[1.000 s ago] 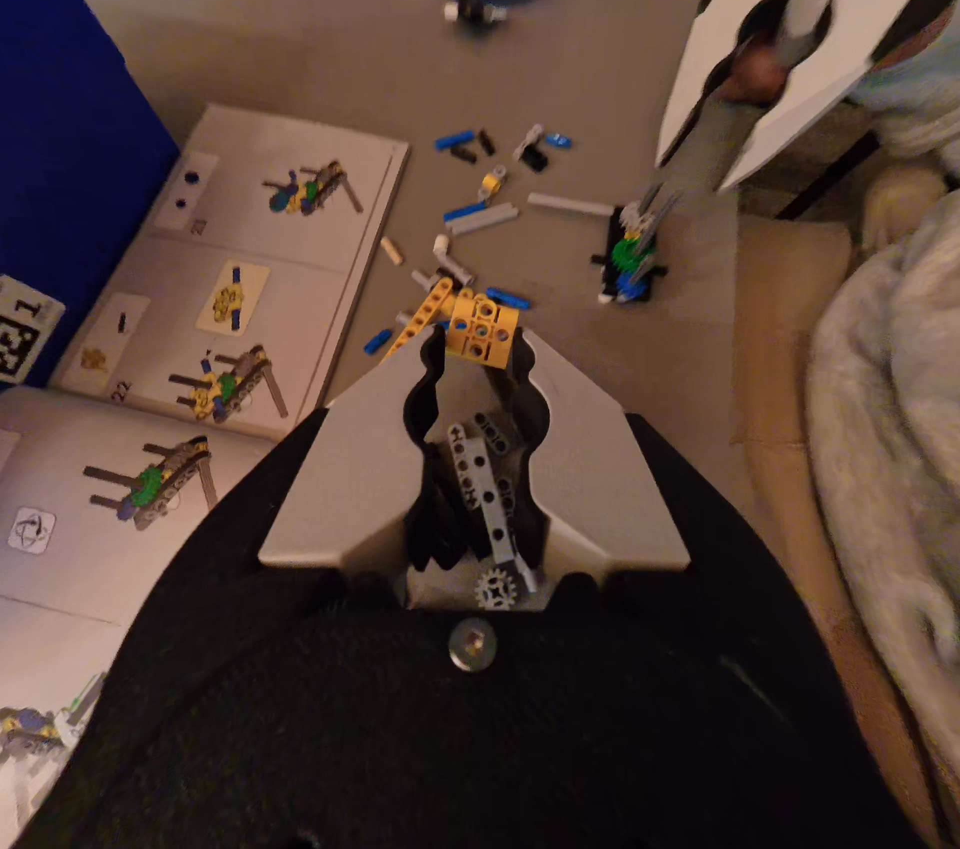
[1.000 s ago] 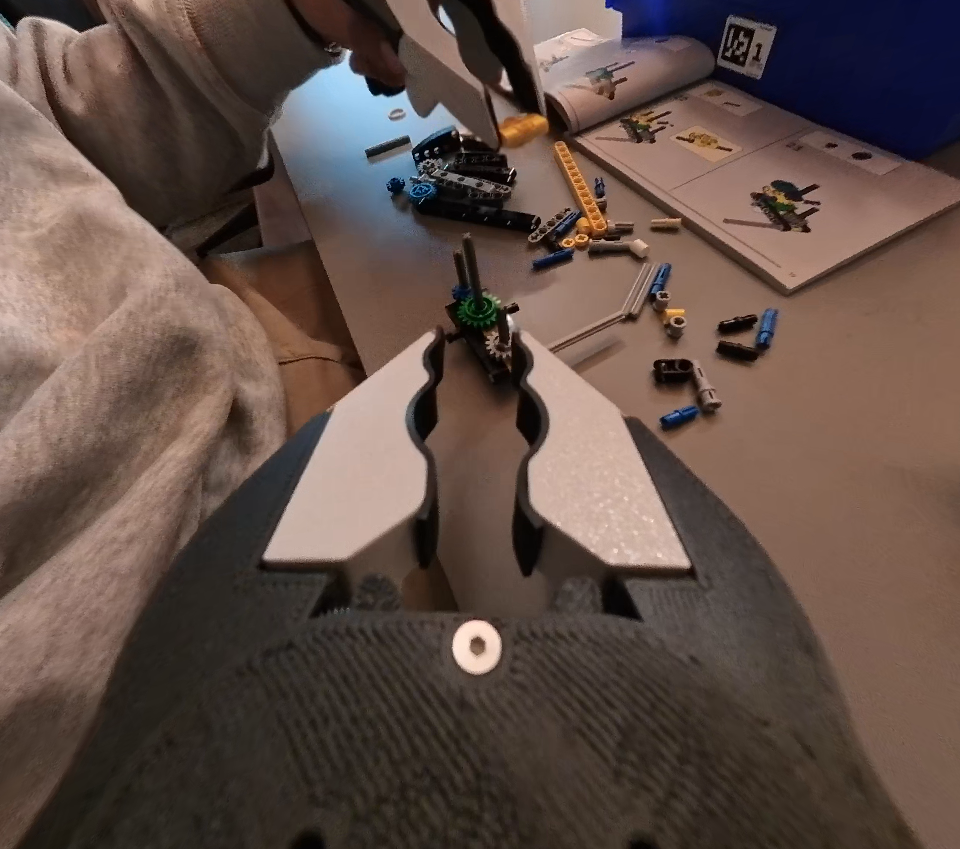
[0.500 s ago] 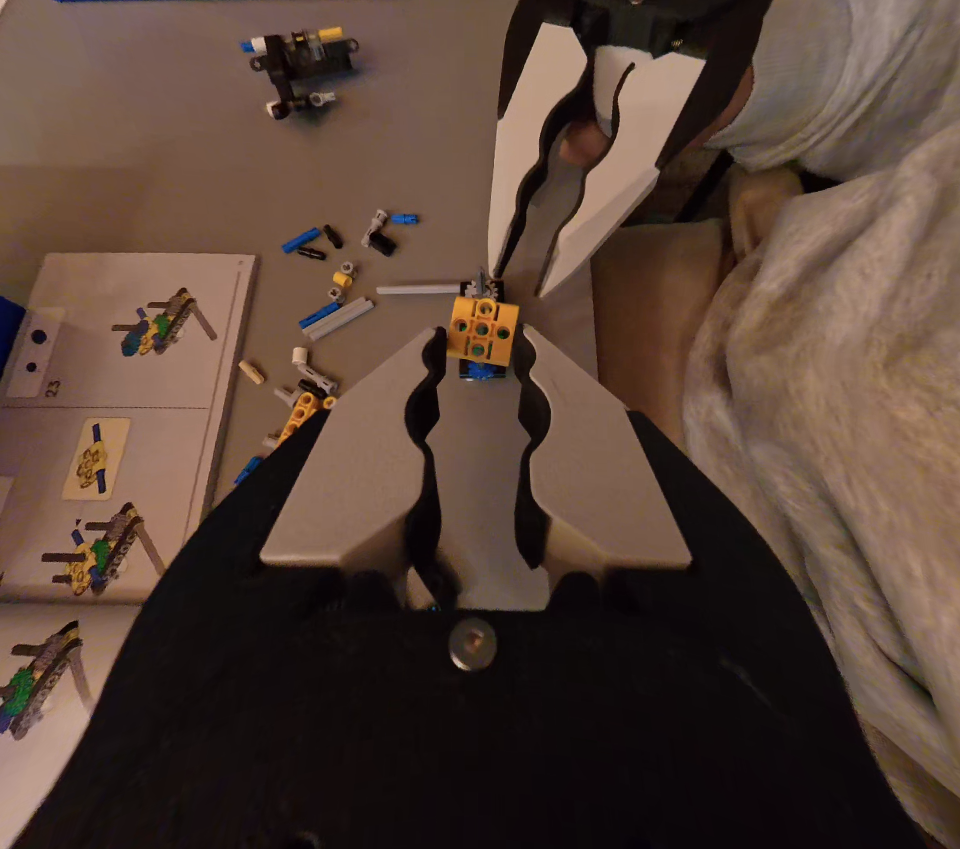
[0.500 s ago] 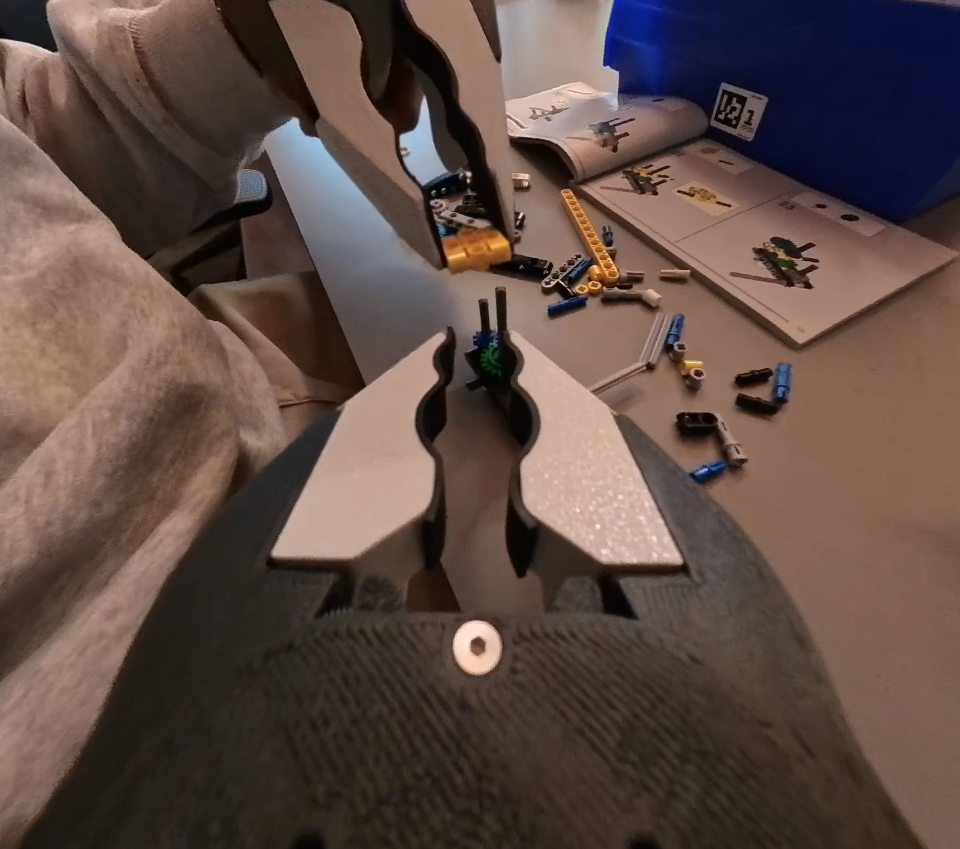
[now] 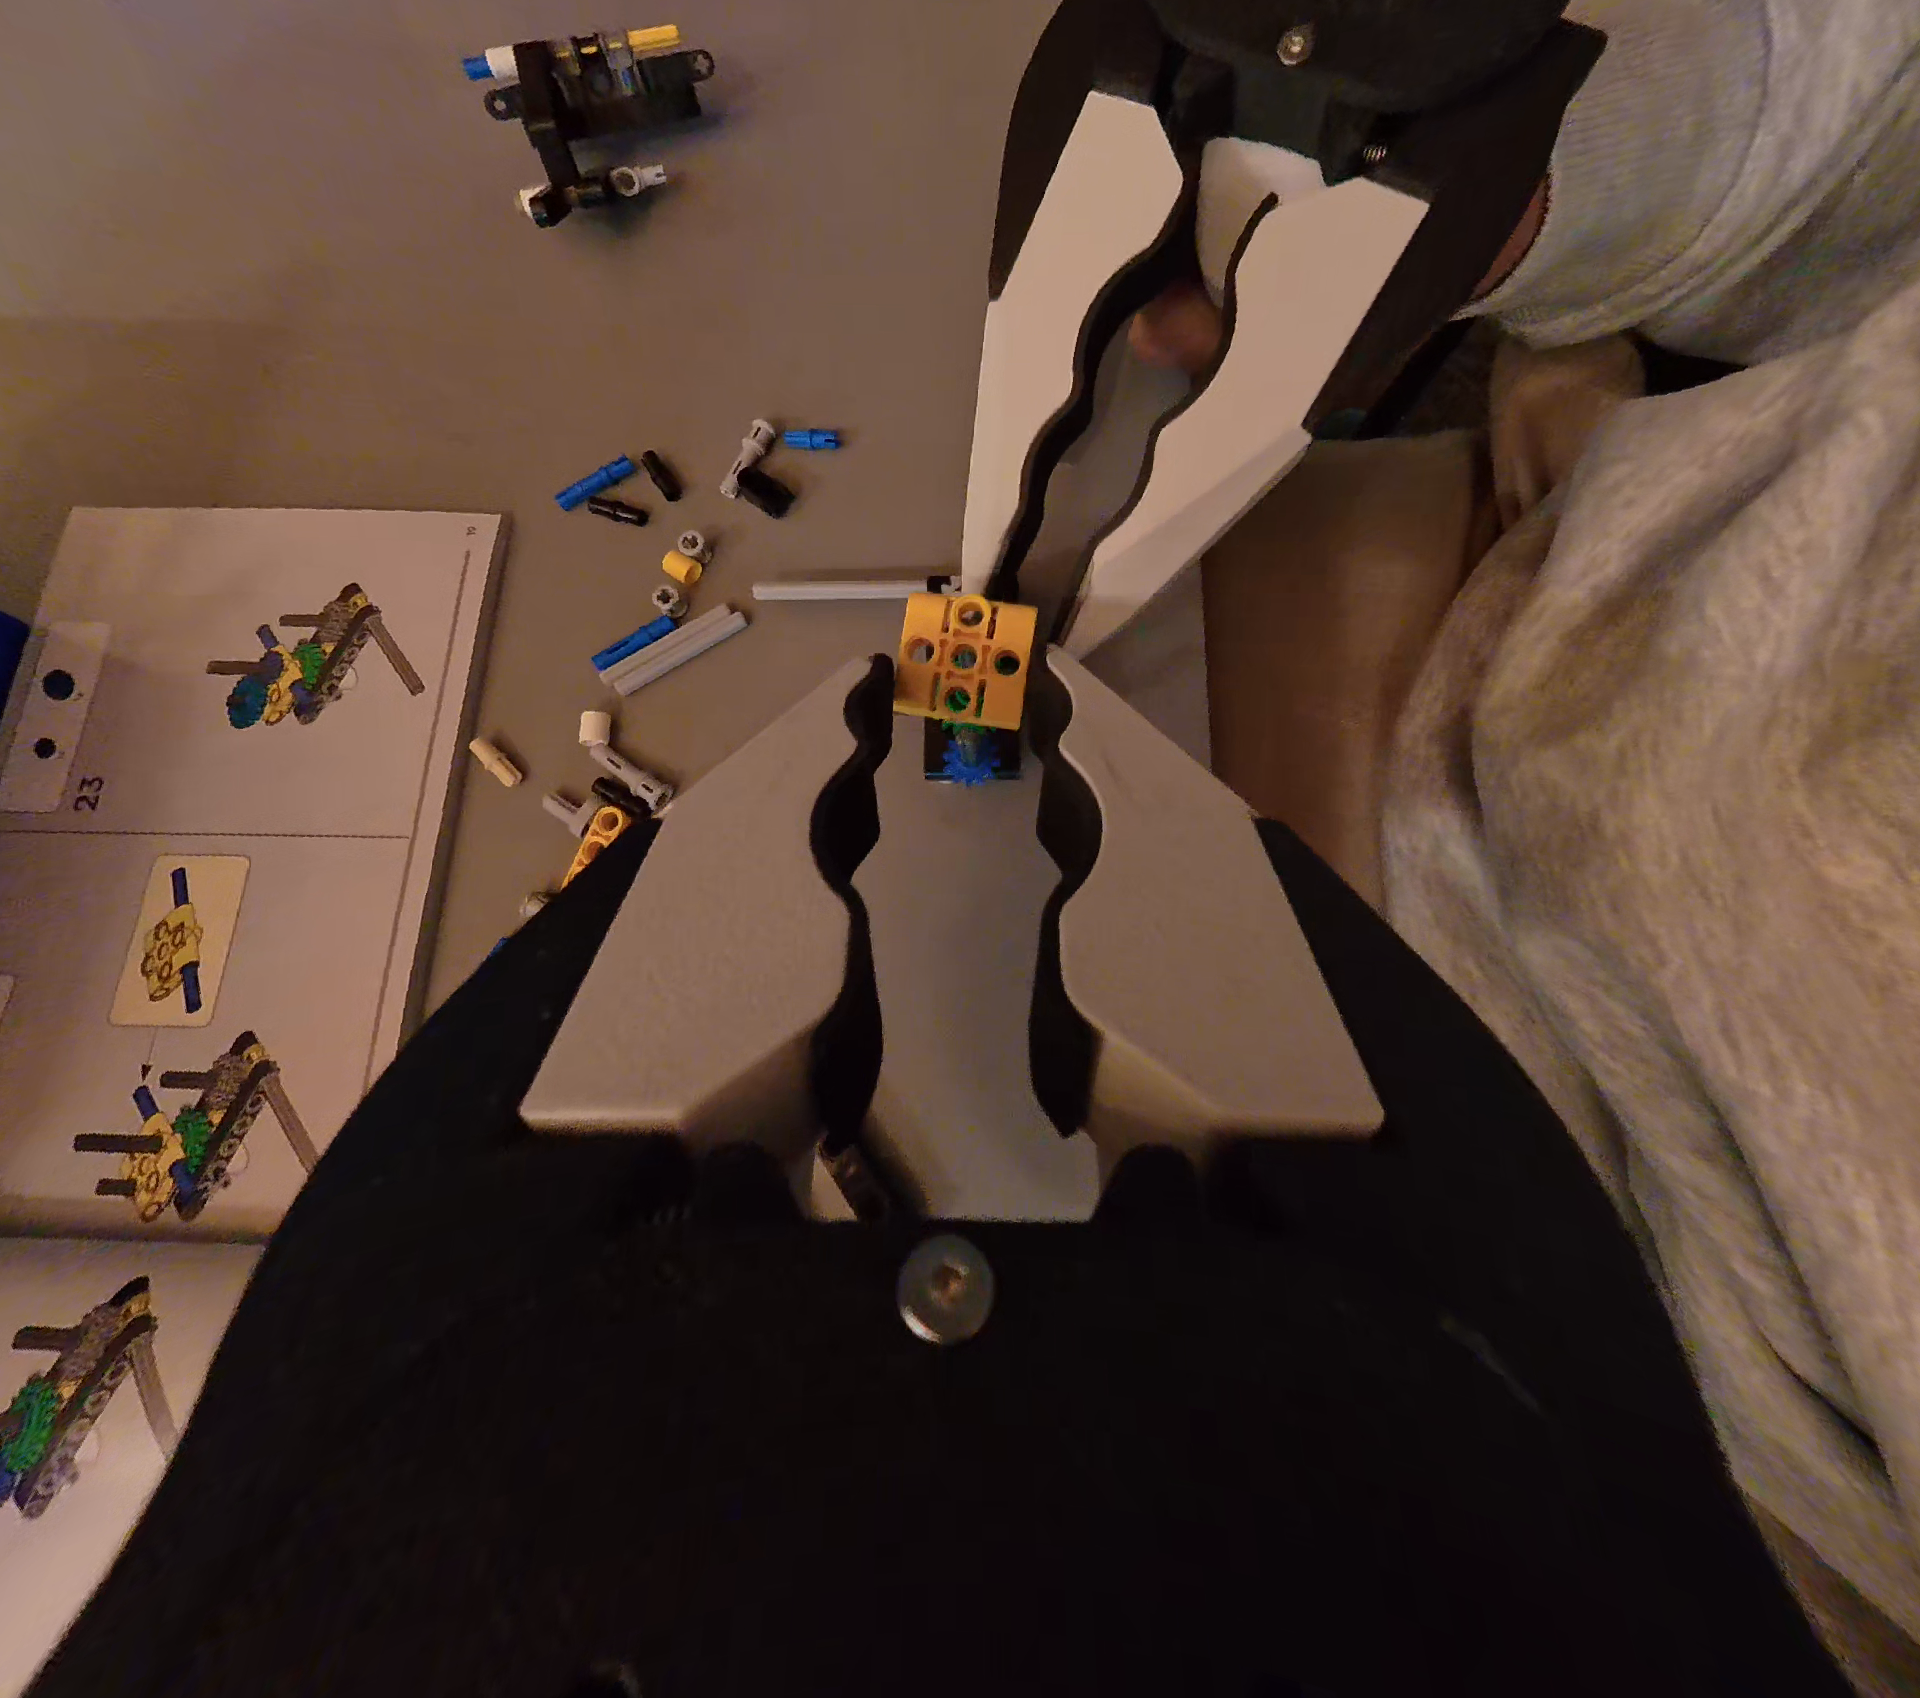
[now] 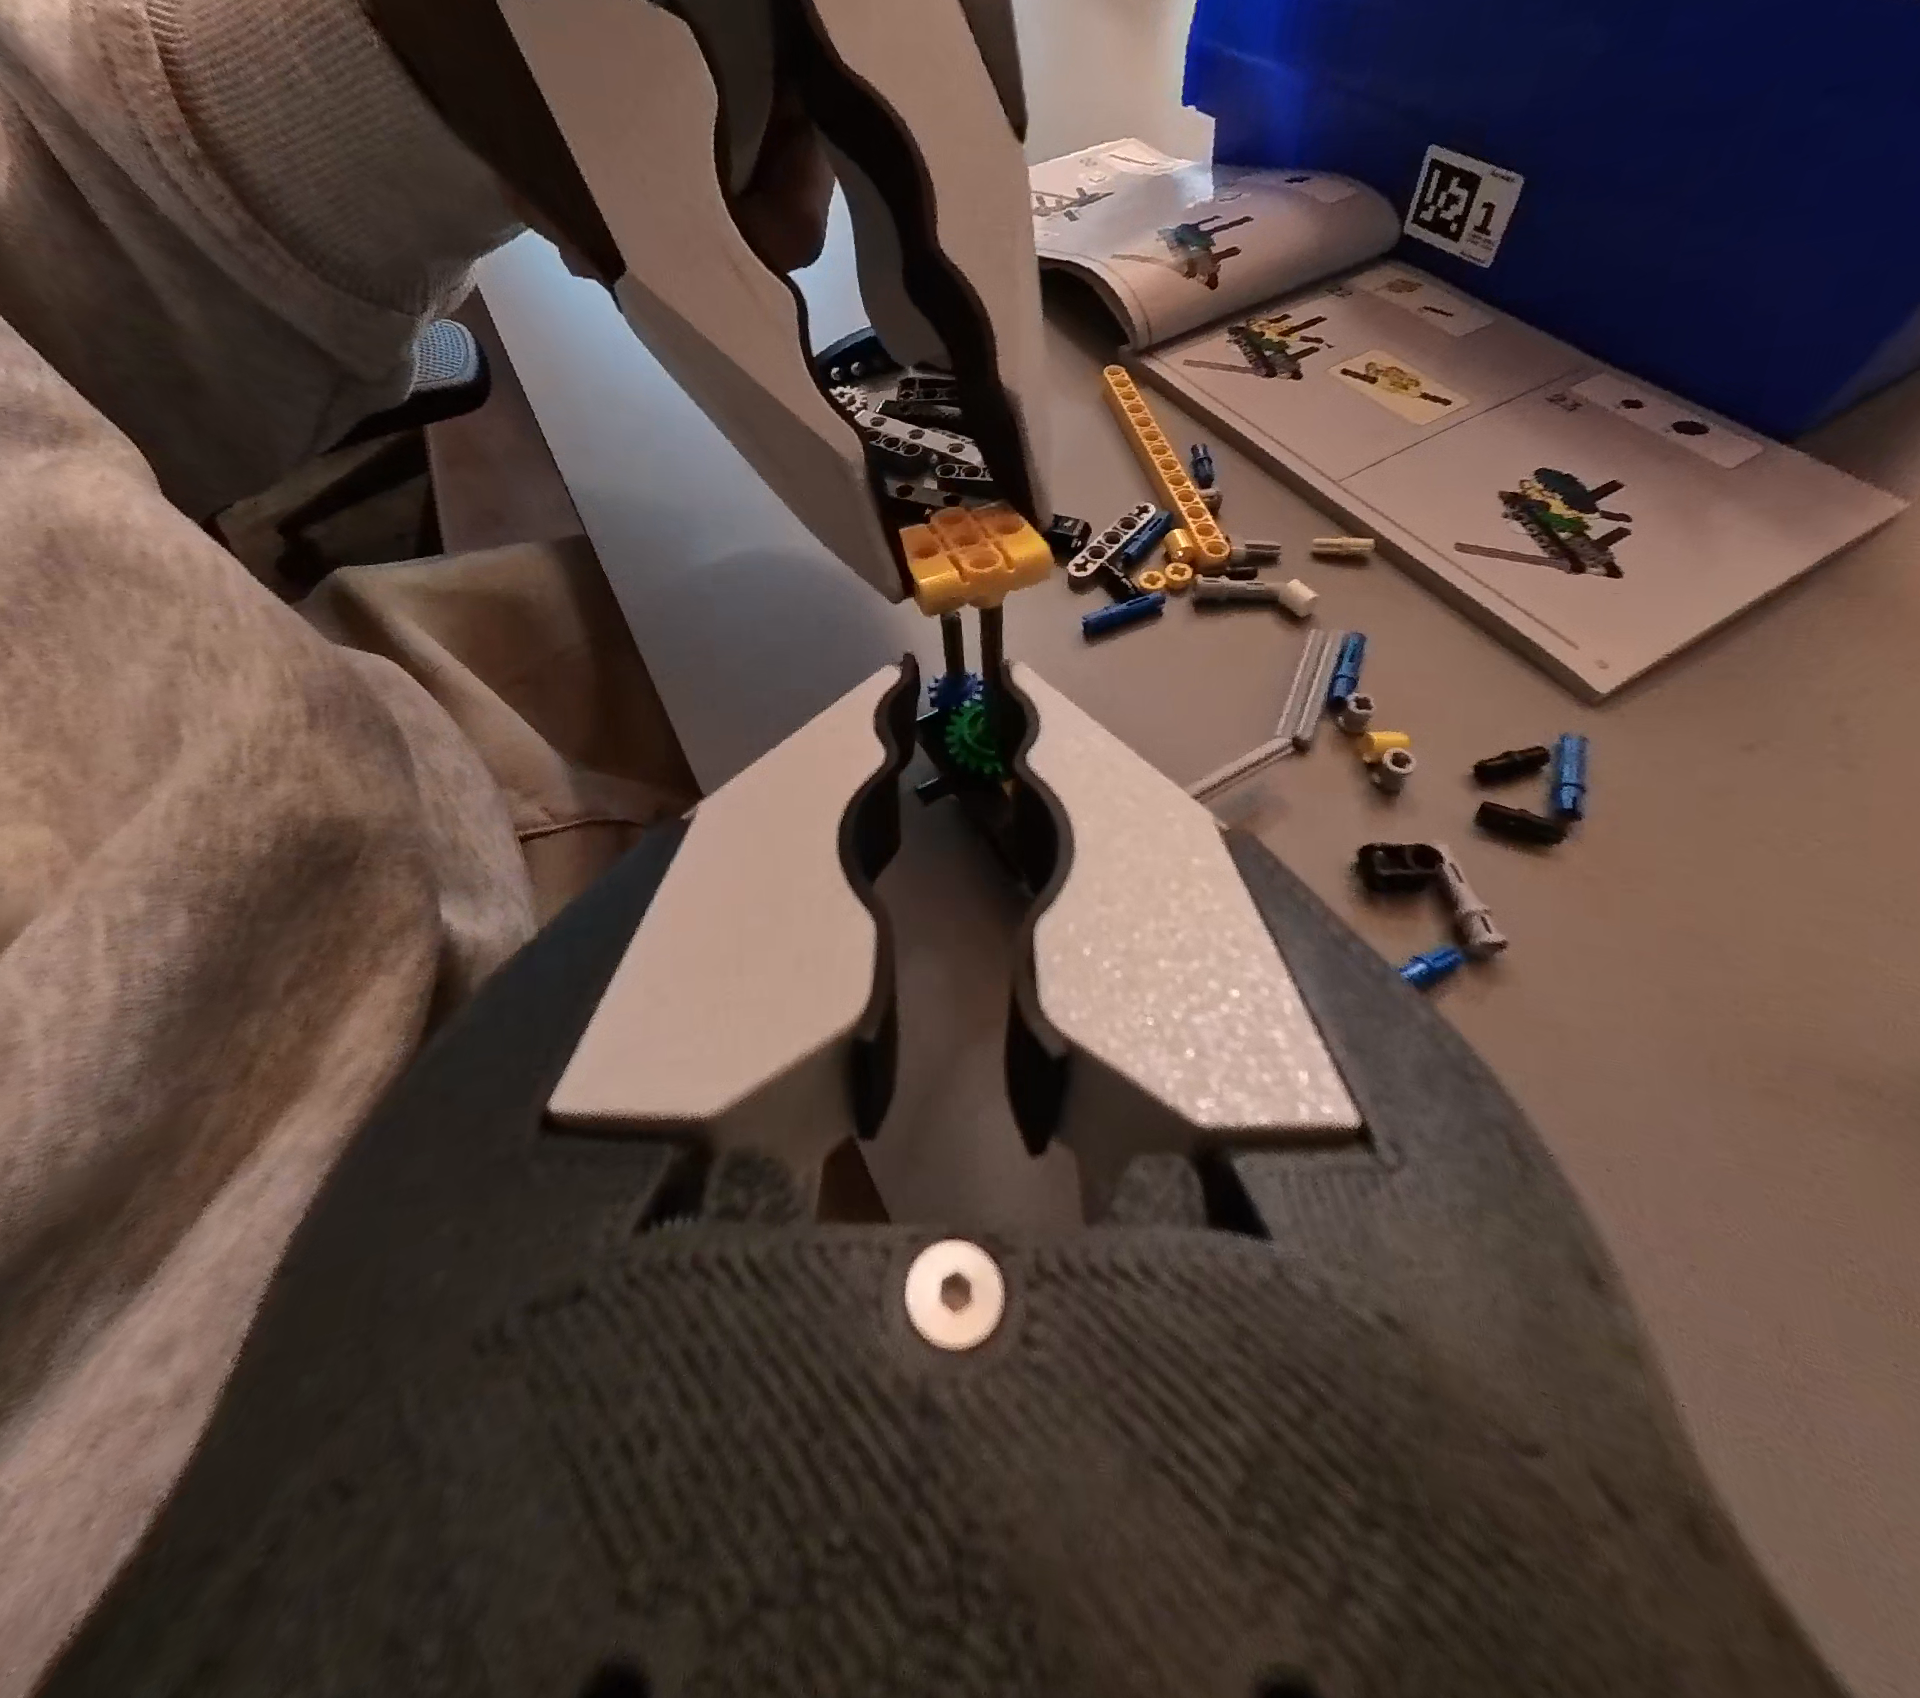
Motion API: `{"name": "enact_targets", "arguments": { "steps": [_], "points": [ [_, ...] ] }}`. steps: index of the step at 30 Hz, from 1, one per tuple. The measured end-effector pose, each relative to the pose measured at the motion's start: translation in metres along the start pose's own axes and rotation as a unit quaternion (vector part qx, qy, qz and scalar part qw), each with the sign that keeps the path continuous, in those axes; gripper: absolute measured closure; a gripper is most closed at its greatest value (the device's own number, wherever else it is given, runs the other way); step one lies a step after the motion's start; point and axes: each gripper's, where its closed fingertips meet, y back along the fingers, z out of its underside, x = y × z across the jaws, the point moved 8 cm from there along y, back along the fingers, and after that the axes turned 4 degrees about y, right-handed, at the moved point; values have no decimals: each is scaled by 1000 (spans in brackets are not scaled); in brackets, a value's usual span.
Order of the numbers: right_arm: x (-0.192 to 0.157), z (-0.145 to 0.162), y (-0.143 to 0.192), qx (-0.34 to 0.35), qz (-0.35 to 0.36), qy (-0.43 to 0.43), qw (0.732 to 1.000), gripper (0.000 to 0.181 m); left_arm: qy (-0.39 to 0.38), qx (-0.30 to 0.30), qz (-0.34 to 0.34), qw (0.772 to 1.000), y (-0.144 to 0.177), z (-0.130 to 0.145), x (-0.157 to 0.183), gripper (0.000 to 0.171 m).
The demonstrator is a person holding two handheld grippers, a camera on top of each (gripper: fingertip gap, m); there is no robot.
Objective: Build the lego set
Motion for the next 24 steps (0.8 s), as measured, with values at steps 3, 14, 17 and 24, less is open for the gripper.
{"name": "enact_targets", "arguments": {
  "steps": [3,14,17,24],
  "points": [
    [0,0,-1,-2,0,1,1000,168,-1,-4,-1,1000,0,0,0,147],
    [-1,1,-2,-6,-1,-2,1000,170,1,-14,-4,1000,-1,1,0,147],
    [-1,1,-3,-7,-1,-2,1000,171,0,-16,-4,1000,-1,1,0,147],
    [-1,2,-4,-12,1,-1,1000,174,-1,-19,-3,1000,-2,0,1,147]
  ]
}}
